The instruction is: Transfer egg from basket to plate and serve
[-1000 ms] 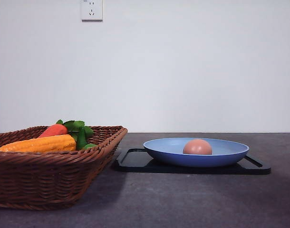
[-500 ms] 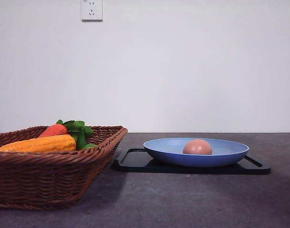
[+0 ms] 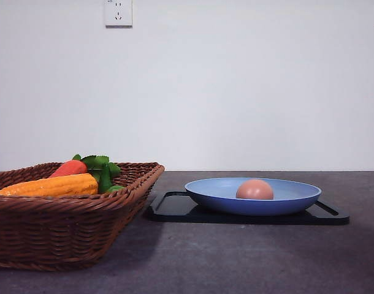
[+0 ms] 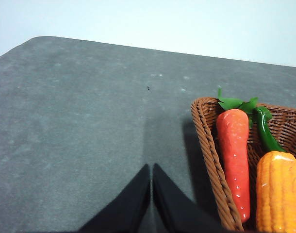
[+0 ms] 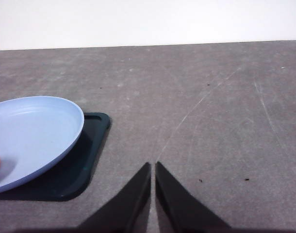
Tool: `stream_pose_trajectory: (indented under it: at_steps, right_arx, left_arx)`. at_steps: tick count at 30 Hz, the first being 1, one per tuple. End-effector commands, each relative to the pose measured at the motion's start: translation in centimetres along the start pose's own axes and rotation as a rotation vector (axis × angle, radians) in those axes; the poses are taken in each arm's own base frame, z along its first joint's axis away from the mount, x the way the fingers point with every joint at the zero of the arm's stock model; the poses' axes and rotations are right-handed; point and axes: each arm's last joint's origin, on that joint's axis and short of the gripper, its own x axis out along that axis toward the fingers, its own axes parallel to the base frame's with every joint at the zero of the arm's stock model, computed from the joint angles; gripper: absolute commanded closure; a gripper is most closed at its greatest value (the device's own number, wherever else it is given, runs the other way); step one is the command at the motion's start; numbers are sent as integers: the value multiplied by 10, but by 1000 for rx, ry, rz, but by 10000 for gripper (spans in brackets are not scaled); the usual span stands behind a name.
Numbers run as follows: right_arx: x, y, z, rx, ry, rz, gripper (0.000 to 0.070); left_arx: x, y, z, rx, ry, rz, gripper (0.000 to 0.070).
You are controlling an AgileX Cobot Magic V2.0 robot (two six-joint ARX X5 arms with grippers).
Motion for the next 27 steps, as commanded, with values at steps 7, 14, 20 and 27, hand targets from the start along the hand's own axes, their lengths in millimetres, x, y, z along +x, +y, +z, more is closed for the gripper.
stream_pose_trajectory:
  at_steps: [7, 14, 20, 27]
  right_arx:
    - [0, 0, 0, 16, -11, 1, 700]
    - [0, 0, 0, 16, -11, 1, 700]
    - [0, 0, 0, 16, -11, 1, 700]
    - [0, 0, 0, 16, -11, 1, 700]
  left_arx:
    - [3, 1, -9, -6, 31, 1, 700]
    - [3, 1, -9, -5, 31, 1, 700]
    - [3, 1, -9, -5, 31, 1, 700]
    - [3, 1, -9, -5, 31, 1, 700]
